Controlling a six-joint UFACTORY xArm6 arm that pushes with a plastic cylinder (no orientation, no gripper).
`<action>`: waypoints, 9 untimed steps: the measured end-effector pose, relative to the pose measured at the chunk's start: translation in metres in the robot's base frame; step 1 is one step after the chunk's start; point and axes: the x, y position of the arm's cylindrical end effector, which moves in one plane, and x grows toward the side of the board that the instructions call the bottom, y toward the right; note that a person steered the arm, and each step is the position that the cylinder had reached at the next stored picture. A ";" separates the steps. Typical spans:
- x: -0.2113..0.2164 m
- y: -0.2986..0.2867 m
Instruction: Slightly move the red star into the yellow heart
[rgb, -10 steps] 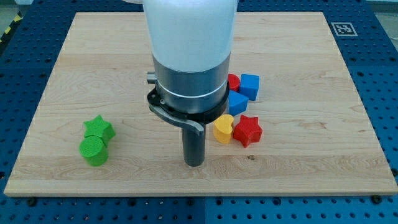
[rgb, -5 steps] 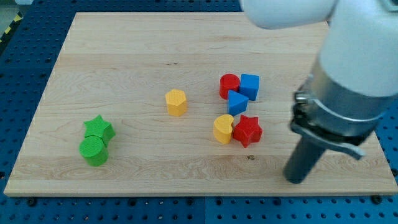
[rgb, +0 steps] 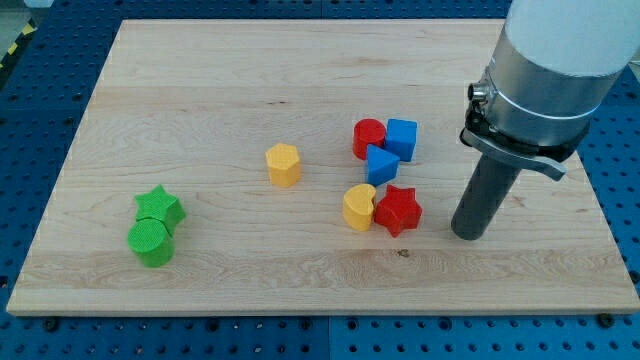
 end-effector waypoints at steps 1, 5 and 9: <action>-0.006 -0.020; -0.025 -0.035; -0.024 -0.017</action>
